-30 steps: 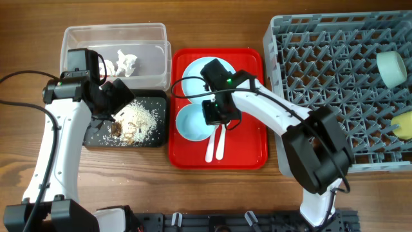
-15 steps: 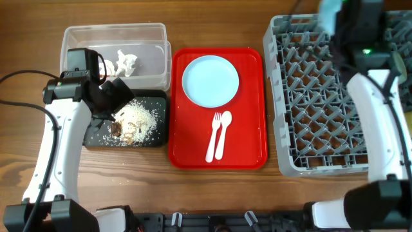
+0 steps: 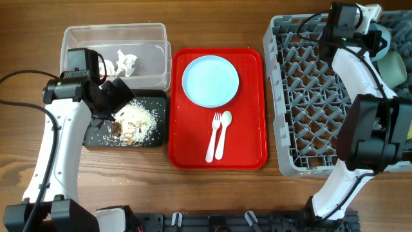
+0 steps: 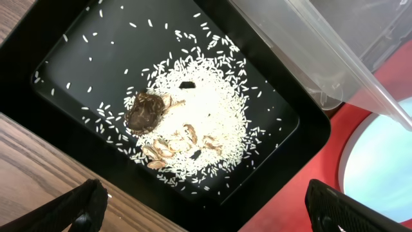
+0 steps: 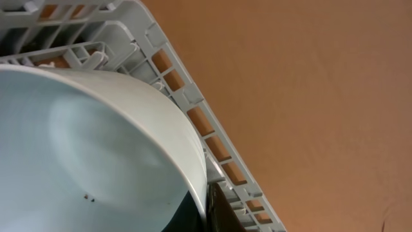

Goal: Sort waste into correct bins and load items into the dishwasher rack
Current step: 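Carry the light blue bowl into the grey rack and release, then grasp the light blue plate edge with the right gripper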

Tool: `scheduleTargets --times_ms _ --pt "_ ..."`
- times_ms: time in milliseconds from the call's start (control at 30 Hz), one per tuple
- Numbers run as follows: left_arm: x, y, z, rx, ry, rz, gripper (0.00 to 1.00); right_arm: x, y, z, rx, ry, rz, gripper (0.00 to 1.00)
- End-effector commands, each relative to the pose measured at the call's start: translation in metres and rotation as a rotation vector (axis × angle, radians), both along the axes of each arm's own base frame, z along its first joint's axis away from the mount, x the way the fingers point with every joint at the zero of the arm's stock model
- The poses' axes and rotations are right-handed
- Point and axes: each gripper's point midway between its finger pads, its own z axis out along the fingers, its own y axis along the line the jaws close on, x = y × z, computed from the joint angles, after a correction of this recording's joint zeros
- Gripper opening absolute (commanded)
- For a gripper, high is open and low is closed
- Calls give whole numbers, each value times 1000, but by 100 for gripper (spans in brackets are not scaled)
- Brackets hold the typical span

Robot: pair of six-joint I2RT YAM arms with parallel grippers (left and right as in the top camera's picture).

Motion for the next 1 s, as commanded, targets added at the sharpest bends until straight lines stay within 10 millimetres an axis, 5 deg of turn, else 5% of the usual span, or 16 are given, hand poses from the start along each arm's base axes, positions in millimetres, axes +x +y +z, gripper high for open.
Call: scheduleTargets --times_ms 0,133,267,300,433,500,600,667,800,967 --pt "-1 -2 3 -25 -12 9 100 9 18 -16 47 7 55 4" --pt "-1 -2 3 -24 -12 9 100 3 40 -35 102 53 79 8" --pt "-1 -2 3 -24 -12 8 100 -14 74 -70 270 208 157 44" --pt "-1 -2 3 -24 -12 8 100 -16 83 -72 344 216 195 47" --pt "-1 -2 3 -24 -12 8 100 -16 97 -18 412 83 277 65" --pt "-1 -2 3 -24 -12 8 100 -14 123 13 497 31 415 76" --pt "-1 -2 3 -24 -12 8 100 -17 248 37 990 -13 904 79" --pt "-1 -2 3 -24 -12 8 100 -32 317 41 1303 -11 1051 77" --pt "-1 -2 3 -24 -11 8 100 -42 370 -4 1376 127 998 73" --pt "-1 -2 3 -24 -11 8 100 -46 385 -101 1313 242 678 68"
